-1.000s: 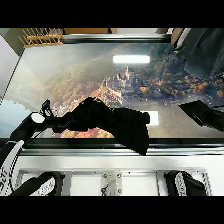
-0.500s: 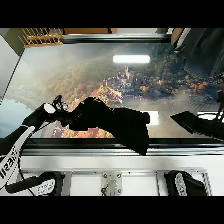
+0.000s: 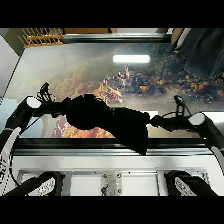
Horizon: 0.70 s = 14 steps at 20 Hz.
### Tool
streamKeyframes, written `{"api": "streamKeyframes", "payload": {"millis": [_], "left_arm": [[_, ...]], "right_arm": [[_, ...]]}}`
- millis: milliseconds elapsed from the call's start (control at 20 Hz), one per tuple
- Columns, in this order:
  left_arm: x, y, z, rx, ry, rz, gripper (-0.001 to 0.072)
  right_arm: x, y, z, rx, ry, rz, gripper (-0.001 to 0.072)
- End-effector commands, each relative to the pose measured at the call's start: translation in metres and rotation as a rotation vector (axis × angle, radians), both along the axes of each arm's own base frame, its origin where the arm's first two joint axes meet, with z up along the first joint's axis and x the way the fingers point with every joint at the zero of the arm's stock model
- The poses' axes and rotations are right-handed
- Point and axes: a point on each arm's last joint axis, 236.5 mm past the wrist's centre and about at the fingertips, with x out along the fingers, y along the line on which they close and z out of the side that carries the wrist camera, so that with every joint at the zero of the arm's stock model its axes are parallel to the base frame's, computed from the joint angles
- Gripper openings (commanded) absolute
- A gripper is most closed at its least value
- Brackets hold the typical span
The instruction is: Fold the clothes and pants, and hang the long-sleeved shirts on hangers.
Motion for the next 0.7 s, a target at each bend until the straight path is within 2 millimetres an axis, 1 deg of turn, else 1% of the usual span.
{"api": "streamKeyframes", "payload": {"millis": [0,100,150,200,250,300,350,400,450,500,550,600,650], "left_arm": [[0.002,0.003,0.015,0.005,-0.041,0.002,0.0009],[0.002,0.003,0.015,0.004,-0.040,0.002,0.0009],[0.002,0.003,0.015,0.004,-0.042,0.003,0.0009],[0.004,0.004,0.018,0.005,-0.048,0.003,0.0008],[0.009,0.007,0.026,0.005,-0.065,0.008,0.0008],[0.017,0.012,0.041,0.007,-0.104,0.021,0.0008],[0.025,0.019,0.064,0.012,-0.161,0.036,0.0008],[0.033,0.028,0.098,0.020,-0.240,0.055,0.0008],[0.037,0.038,0.137,0.030,-0.328,0.075,0.0009],[0.036,0.046,0.183,0.044,-0.428,0.089,0.0008],[0.028,0.052,0.227,0.060,-0.523,0.100,0.0009],[0.013,0.056,0.273,0.080,-0.621,0.109,0.0009],[-0.004,0.058,0.313,0.100,-0.711,0.116,0.0009]], "right_arm": [[0.034,0.033,-0.038,-0.002,-0.002,0.003,0.0711],[0.044,0.047,-0.047,0.002,0.018,0.032,0.0708],[0.050,0.050,-0.046,0.003,0.014,0.040,0.0704],[0.057,0.053,-0.041,0.004,-0.003,0.044,0.0597],[0.065,0.054,-0.032,0.007,-0.026,0.047,0.0320],[0.074,0.051,-0.018,-0.005,-0.062,0.061,0.0082],[0.082,0.046,0.000,-0.027,-0.102,0.082,0.0013],[0.092,0.037,0.027,-0.065,-0.162,0.112,0.0013],[0.101,0.026,0.061,-0.108,-0.230,0.135,0.0013],[0.109,0.013,0.106,-0.152,-0.318,0.144,0.0013],[0.113,0.000,0.156,-0.181,-0.413,0.133,0.0013],[0.112,-0.009,0.206,-0.195,-0.514,0.110,0.0013],[0.107,-0.018,0.256,-0.208,-0.625,0.078,0.0013]]}}
